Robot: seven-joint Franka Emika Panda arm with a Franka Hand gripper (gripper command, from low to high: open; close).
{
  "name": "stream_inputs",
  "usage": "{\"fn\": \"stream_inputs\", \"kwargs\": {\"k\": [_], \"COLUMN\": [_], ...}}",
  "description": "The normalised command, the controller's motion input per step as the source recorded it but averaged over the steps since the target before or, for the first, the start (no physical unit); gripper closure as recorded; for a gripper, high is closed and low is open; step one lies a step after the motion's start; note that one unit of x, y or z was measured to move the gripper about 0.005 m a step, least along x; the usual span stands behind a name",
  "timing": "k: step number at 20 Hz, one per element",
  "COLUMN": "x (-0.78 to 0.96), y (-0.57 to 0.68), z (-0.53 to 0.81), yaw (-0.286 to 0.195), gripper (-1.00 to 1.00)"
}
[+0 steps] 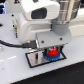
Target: Insert the blue gear onto the right peg, followed by the red gear
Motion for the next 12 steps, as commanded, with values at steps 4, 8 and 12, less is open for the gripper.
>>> {"fn": "stream_inputs", "kwargs": {"k": [4, 8, 12], "x": [0.06, 0.04, 0.01], "y": [0.04, 0.07, 0.09], "z": [0.12, 0.37, 0.62], "yaw": [0.000, 0.000, 0.000], "gripper": [-1.00, -1.00, -1.00]}}
